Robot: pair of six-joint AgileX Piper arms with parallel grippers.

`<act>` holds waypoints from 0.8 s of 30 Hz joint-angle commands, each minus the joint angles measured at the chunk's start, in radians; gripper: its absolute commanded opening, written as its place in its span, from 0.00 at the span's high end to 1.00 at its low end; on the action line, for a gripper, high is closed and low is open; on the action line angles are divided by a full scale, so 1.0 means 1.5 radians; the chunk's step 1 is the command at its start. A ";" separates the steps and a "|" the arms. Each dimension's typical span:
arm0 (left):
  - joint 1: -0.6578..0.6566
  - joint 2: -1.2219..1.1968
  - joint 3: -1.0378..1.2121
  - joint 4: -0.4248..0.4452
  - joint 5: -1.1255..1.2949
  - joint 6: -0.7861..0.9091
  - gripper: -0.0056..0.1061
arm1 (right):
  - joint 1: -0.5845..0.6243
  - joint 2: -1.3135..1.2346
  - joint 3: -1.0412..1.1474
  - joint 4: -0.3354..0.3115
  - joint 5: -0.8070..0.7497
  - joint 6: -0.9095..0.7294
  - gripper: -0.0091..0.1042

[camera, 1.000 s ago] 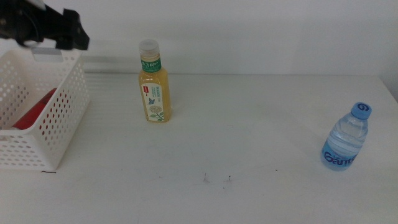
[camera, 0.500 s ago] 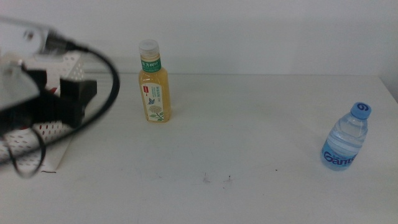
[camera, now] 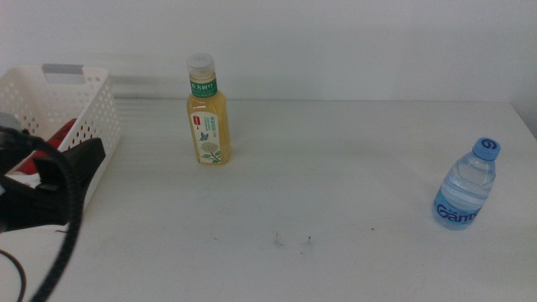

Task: Use arms to grab the bottles and put them into the dustbin to the left of the table.

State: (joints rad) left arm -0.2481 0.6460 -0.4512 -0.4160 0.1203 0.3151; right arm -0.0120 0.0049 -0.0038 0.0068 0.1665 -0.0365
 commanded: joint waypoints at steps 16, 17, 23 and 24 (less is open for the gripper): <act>-0.137 -0.010 0.186 0.142 -0.309 -0.141 0.11 | -0.005 -0.003 0.003 -0.005 -0.006 -0.004 0.25; -0.137 -0.009 0.186 0.151 -0.309 -0.141 0.11 | -0.005 -0.003 0.003 -0.005 -0.006 -0.004 0.25; -0.137 0.022 0.186 0.151 -0.304 -0.123 0.11 | -0.005 -0.003 0.003 -0.005 -0.006 -0.004 0.25; -0.137 0.039 0.186 0.148 -0.316 -0.123 0.11 | -0.005 -0.003 0.003 -0.005 -0.006 -0.004 0.25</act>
State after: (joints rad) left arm -0.4480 0.6761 -0.1764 -0.1895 -0.3303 0.1300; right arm -0.0120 0.0049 -0.0038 0.0068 0.1665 -0.0365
